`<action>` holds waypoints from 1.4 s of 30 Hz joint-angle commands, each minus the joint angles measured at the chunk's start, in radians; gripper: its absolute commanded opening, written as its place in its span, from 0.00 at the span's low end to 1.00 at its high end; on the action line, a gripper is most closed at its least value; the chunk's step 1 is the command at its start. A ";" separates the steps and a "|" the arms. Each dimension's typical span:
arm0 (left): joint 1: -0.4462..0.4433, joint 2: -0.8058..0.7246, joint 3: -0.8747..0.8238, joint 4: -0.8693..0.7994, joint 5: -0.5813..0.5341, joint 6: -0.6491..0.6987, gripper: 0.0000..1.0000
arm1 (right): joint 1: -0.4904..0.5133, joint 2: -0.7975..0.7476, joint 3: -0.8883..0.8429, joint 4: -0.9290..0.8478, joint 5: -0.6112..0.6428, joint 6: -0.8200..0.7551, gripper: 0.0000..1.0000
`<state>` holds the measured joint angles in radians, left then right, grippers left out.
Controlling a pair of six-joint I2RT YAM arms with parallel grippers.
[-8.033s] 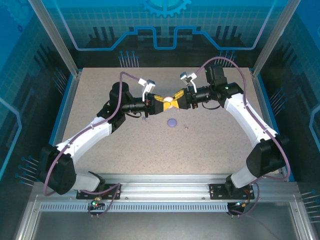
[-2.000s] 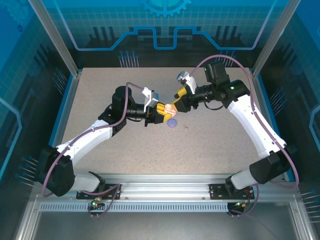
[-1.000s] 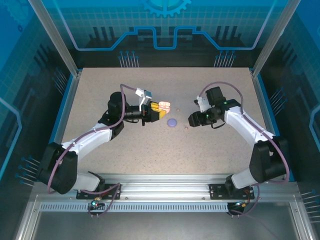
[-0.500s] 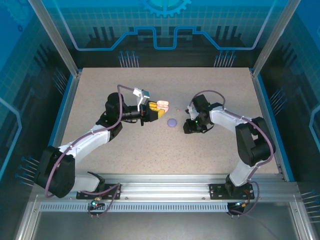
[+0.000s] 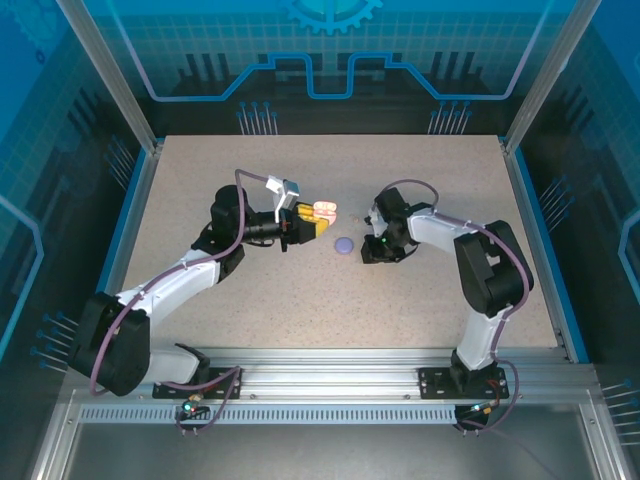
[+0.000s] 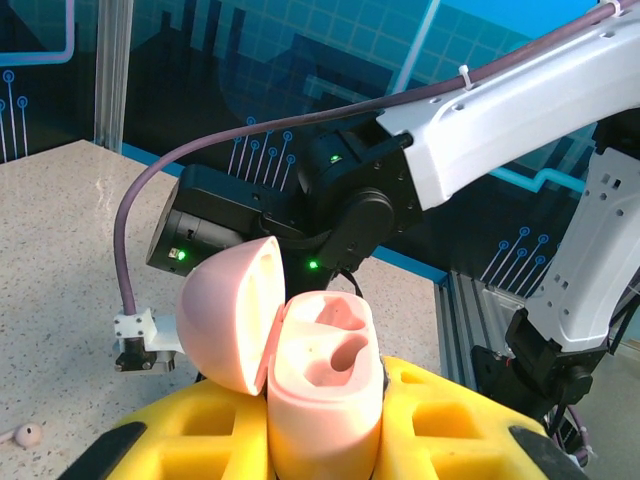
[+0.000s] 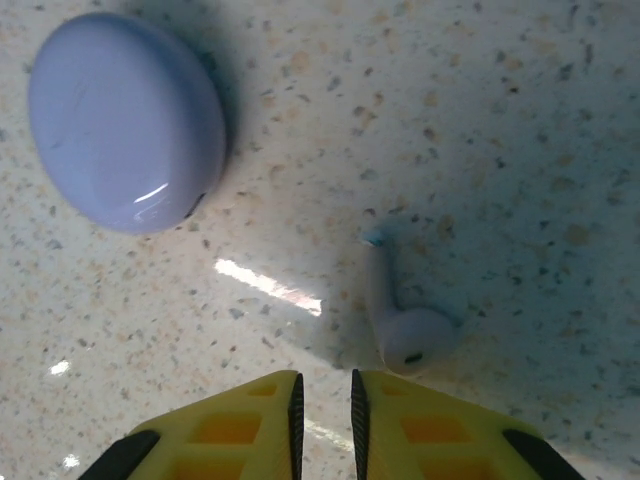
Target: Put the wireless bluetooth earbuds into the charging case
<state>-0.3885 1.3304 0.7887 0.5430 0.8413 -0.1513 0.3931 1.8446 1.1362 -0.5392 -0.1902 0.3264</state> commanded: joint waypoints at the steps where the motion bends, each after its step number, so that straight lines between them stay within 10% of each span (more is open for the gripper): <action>1: 0.008 -0.033 -0.008 -0.006 -0.005 0.030 0.02 | 0.010 0.020 0.038 -0.022 0.052 0.028 0.22; 42: 0.015 -0.042 -0.008 -0.032 -0.007 0.043 0.02 | 0.006 0.142 0.291 -0.174 0.184 -0.074 0.29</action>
<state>-0.3832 1.3205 0.7887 0.5163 0.8406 -0.1291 0.3931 1.9900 1.4075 -0.6876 0.0177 0.2642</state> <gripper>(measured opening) 0.222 0.281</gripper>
